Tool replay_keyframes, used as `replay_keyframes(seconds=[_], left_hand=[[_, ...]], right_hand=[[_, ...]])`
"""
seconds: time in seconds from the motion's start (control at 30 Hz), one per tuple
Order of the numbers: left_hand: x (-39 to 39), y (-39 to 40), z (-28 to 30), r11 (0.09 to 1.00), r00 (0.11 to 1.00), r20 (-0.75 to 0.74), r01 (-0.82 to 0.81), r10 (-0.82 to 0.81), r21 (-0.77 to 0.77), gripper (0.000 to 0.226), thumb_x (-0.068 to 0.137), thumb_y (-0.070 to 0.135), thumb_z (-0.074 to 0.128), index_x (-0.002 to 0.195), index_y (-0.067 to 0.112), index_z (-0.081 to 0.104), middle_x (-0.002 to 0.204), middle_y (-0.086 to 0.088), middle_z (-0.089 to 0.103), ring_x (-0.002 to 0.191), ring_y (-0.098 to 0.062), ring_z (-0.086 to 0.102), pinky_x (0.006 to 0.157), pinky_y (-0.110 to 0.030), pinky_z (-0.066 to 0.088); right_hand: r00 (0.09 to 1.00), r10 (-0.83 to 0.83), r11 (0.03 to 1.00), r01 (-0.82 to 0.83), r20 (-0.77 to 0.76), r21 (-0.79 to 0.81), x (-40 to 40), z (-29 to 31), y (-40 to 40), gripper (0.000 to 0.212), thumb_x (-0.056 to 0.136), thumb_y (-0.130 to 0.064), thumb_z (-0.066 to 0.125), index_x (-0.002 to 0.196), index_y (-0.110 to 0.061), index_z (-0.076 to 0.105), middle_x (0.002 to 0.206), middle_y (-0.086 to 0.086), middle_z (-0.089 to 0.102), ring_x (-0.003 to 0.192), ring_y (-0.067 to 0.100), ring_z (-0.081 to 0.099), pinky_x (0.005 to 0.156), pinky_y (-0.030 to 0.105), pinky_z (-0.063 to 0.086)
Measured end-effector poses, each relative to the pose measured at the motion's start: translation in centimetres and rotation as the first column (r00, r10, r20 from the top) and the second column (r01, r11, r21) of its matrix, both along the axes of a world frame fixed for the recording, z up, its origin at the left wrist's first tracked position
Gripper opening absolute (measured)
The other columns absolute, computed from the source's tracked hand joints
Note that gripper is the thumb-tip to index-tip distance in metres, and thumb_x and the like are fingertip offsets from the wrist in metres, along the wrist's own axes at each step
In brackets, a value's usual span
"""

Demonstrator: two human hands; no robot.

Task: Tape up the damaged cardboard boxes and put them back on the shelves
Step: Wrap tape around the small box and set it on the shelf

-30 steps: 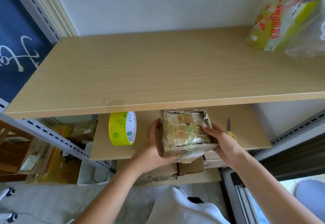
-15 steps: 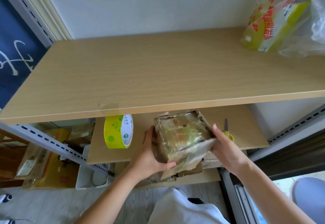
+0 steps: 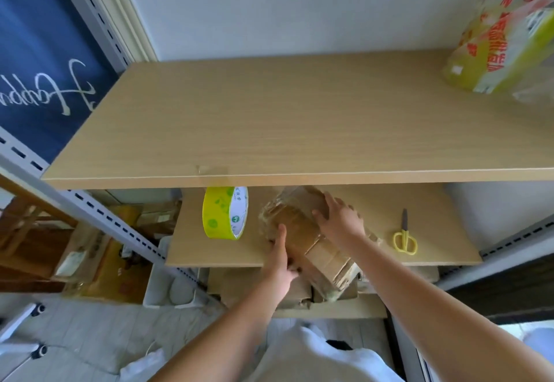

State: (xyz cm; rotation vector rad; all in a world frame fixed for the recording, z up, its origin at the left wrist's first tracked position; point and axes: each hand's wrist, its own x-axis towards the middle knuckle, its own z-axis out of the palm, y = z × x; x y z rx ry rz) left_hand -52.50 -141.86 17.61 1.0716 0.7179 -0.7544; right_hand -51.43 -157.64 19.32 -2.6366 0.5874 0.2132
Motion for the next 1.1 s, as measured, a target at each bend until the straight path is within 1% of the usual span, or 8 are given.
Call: replay_keyframes(seconds=[0.1, 0.27, 0.37, 0.5, 0.63, 0.73, 0.87, 1.1], left_hand=[[-0.1, -0.3, 0.2, 0.988, 0.996, -0.062, -0.075, 0.067, -0.134, 0.050, 0.091, 0.044, 0.065, 0.121, 0.006, 0.053, 0.102, -0.016, 0.059, 0.089, -0.027, 0.058, 0.099, -0.049, 0.046], [-0.3, 3.0, 0.5, 0.980, 0.997, -0.049, 0.051, -0.062, -0.190, 0.030, 0.103, 0.017, 0.051, 0.129, 0.002, 0.052, 0.143, -0.020, 0.050, 0.131, -0.037, 0.050, 0.108, -0.052, 0.043], [-0.2, 5.2, 0.1, 0.979, 0.983, -0.047, 0.180, -0.176, 0.100, 0.018, 0.102, 0.009, 0.045, 0.115, 0.003, 0.056, 0.131, -0.020, 0.056, 0.111, -0.036, 0.059, 0.090, -0.048, 0.054], [2.1, 9.0, -0.5, 0.834, 0.994, 0.108, -0.051, -0.010, 0.550, 0.032, 0.103, 0.012, 0.042, 0.131, -0.002, 0.052, 0.129, -0.021, 0.057, 0.101, -0.033, 0.059, 0.092, -0.044, 0.052], [3.4, 10.3, 1.6, 0.678, 0.876, 0.277, 0.074, -0.394, 0.731, 0.018, 0.103, 0.023, 0.046, 0.098, 0.016, 0.061, 0.099, -0.011, 0.064, 0.088, -0.027, 0.058, 0.063, -0.030, 0.043], [3.8, 10.9, 4.8, 0.678, 0.876, 0.375, -0.078, -0.304, 0.731, 0.021, 0.099, 0.010, 0.050, 0.081, 0.010, 0.061, 0.079, -0.013, 0.060, 0.082, -0.037, 0.054, 0.059, -0.039, 0.037], [2.9, 13.3, 10.2, 0.785, 0.677, 0.694, -0.559, 0.245, 0.268, 0.016, 0.099, 0.014, 0.048, 0.090, 0.017, 0.060, 0.081, 0.000, 0.061, 0.075, -0.020, 0.060, 0.076, -0.036, 0.049], [0.2, 10.2, 17.9, 0.832, 0.767, 0.547, -0.030, -0.336, 0.554, 0.099, 0.073, 0.091, 0.041, 0.152, 0.033, 0.027, 0.153, 0.008, 0.041, 0.138, -0.015, 0.044, 0.107, -0.041, 0.038]], right_hand=[[0.987, 0.132, 0.980, -0.145, -0.096, -0.137, 1.6, -1.1, 0.3, 0.063, 0.101, -0.054, 0.022, 0.157, -0.033, 0.003, 0.165, 0.001, 0.010, 0.151, 0.029, 0.007, 0.118, 0.058, 0.000], [0.905, 0.394, 0.887, -0.420, -0.158, -0.190, 2.4, -2.3, -0.6, 0.076, 0.092, -0.074, 0.013, 0.155, -0.039, -0.012, 0.164, -0.003, -0.012, 0.150, 0.026, -0.016, 0.120, 0.052, -0.010], [0.803, 0.571, 0.774, -0.596, -0.171, -0.213, 2.9, -2.4, -0.6, 0.090, 0.076, -0.090, 0.006, 0.149, -0.044, -0.022, 0.160, -0.008, -0.025, 0.149, 0.023, -0.022, 0.118, 0.046, -0.016], [0.627, 0.770, 0.598, -0.773, -0.118, -0.211, 3.0, -2.0, 0.7, 0.086, 0.079, -0.090, 0.005, 0.145, -0.046, -0.029, 0.157, -0.016, -0.032, 0.146, 0.018, -0.029, 0.118, 0.042, -0.018], [0.828, 0.550, 0.763, -0.551, -0.110, -0.339, 1.5, -0.5, 2.2, 0.081, 0.094, -0.072, 0.019, 0.154, -0.032, -0.016, 0.162, 0.001, -0.022, 0.149, 0.030, -0.020, 0.119, 0.053, -0.012], [0.982, 0.167, 0.986, -0.166, 0.092, -0.020, -1.1, 2.5, 3.6, 0.060, 0.101, -0.037, 0.044, 0.154, -0.014, 0.026, 0.164, 0.010, 0.008, 0.150, 0.033, 0.017, 0.121, 0.044, 0.012], [0.746, 0.223, 0.972, -0.221, 0.628, -0.083, -4.2, 8.6, 6.2, 0.025, 0.094, -0.019, 0.050, 0.111, -0.018, 0.069, 0.115, -0.001, 0.070, 0.096, 0.019, 0.067, 0.074, 0.030, 0.052], [0.879, 0.117, 0.733, -0.390, 0.461, 0.557, -3.4, 16.1, 12.2, 0.050, 0.091, -0.064, 0.042, 0.075, -0.020, 0.060, 0.059, -0.009, 0.063, 0.055, 0.005, 0.055, 0.055, 0.012, 0.041]])
